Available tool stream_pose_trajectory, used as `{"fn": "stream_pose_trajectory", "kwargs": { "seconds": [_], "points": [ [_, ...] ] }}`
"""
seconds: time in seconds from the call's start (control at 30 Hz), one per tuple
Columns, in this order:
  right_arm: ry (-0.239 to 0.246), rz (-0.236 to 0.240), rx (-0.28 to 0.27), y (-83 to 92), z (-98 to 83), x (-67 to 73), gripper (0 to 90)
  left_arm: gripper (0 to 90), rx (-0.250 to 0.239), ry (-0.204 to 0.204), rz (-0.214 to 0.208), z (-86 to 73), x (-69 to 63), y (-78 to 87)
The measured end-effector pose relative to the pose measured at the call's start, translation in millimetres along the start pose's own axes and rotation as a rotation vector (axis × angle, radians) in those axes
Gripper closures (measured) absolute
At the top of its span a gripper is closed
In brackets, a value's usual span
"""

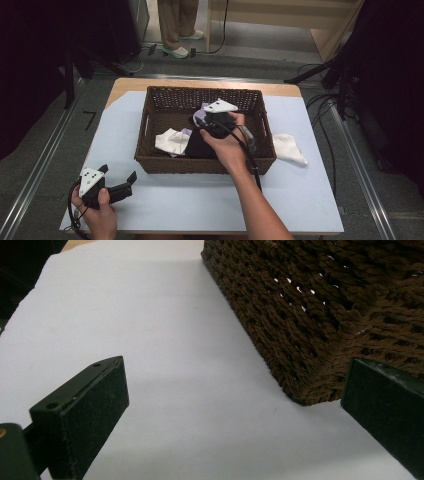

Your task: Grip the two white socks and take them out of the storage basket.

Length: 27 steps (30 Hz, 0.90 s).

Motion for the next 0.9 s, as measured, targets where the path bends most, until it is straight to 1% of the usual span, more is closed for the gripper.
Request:
{"fn": "stream_pose_trajectory", "kwargs": {
  "seconds": [0.03, 0.07, 0.13, 0.17, 0.2, 0.27, 0.3, 0.33, 0.37, 0.4, 0.43, 0.47, 0.5, 0.63, 0.67, 0.7, 0.73, 0.77, 0.8, 0.83, 0.9],
  "points": [
    [0.000, 0.000, 0.000, 0.0, 0.0, 0.0, 58.9, 0.0, 0.000, 0.000, 0.000, 0.0, 0.0, 0.0],
    [-0.025, 0.055, 0.026, -11.5, 3.1, 12.2, 58.7, 0.0, 0.001, 0.000, 0.001, 0.0, 0.2, 0.0],
    [-0.048, 0.098, 0.063, -21.2, 3.6, 21.1, 57.8, 0.0, -0.002, 0.001, 0.001, 0.1, 0.1, -0.2],
    [-0.048, 0.098, 0.063, -21.2, 3.6, 21.1, 57.8, 0.0, -0.002, 0.001, 0.001, 0.1, 0.1, -0.2],
    [-0.042, 0.114, 0.122, -32.3, 2.7, 31.4, 57.6, 0.0, -0.004, 0.004, 0.000, 0.1, 0.2, -0.2],
    [-0.042, 0.122, 0.155, -39.8, 1.6, 37.0, 57.9, 0.0, -0.003, 0.004, 0.001, 0.1, 0.5, 0.0],
    [-0.040, 0.119, 0.170, -42.3, 1.1, 38.3, 57.9, 0.0, -0.004, 0.005, -0.001, 0.2, 0.5, -0.2],
    [-0.040, 0.119, 0.170, -42.3, 1.1, 38.3, 57.9, 0.0, -0.004, 0.005, -0.001, 0.2, 0.5, -0.2],
    [-0.054, 0.145, 0.217, -50.5, -1.8, 40.0, 57.5, 0.0, -0.003, 0.004, 0.000, 0.1, 0.5, -0.1],
    [-0.060, 0.153, 0.240, -53.7, -3.6, 40.5, 57.4, 0.0, -0.003, 0.004, 0.000, 0.1, 0.5, -0.2],
    [-0.064, 0.151, 0.264, -56.1, -5.4, 40.9, 57.2, 0.0, -0.003, 0.004, 0.000, 0.1, 0.4, -0.1],
    [-0.062, 0.153, 0.277, -58.3, -6.7, 40.9, 57.1, 0.0, -0.003, 0.004, 0.000, 0.1, 0.5, -0.1],
    [-0.071, 0.158, 0.285, -60.4, -8.2, 41.2, 55.3, 0.0, -0.002, 0.003, 0.000, 0.1, 0.5, 0.0],
    [-0.076, 0.172, 0.295, -67.3, -11.7, 42.3, 54.8, 0.0, -0.004, 0.005, 0.000, 0.1, 0.5, 0.1],
    [-0.087, 0.192, 0.328, -70.9, -14.0, 44.2, 56.0, 0.0, -0.003, 0.006, 0.000, 0.1, 0.6, 0.1],
    [-0.099, 0.196, 0.335, -71.3, -14.6, 45.2, 59.0, 0.0, -0.006, 0.010, 0.000, 0.2, 0.5, -0.3],
    [-0.099, 0.196, 0.335, -71.3, -14.6, 45.2, 59.0, 0.0, -0.006, 0.010, 0.000, 0.2, 0.5, -0.3],
    [-0.134, 0.233, 0.372, -73.3, -17.8, 46.8, 67.0, 0.0, -0.001, 0.003, 0.000, 0.1, 0.7, 0.1],
    [-0.128, 0.245, 0.373, -74.2, -18.6, 46.9, 71.7, 0.0, -0.001, 0.002, 0.001, 0.1, 0.6, 0.0],
    [-0.132, 0.249, 0.372, -74.0, -17.7, 46.3, 76.8, 0.0, -0.001, 0.001, 0.001, 0.0, 0.5, -0.1],
    [-0.156, 0.254, 0.373, -72.4, -15.7, 44.3, 82.4, 0.0, -0.003, 0.003, 0.002, 0.1, 0.3, -0.2]
  ]
}}
Point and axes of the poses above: each handheld gripper's, and its own axes: y roughly backward along the jaws, z roughly out of its top, x roughly to its left, the point moved 3 cm from there along -y, roughly forward along the jaws, and after that the axes turned 5 degrees about y, right-handed, at the moved point
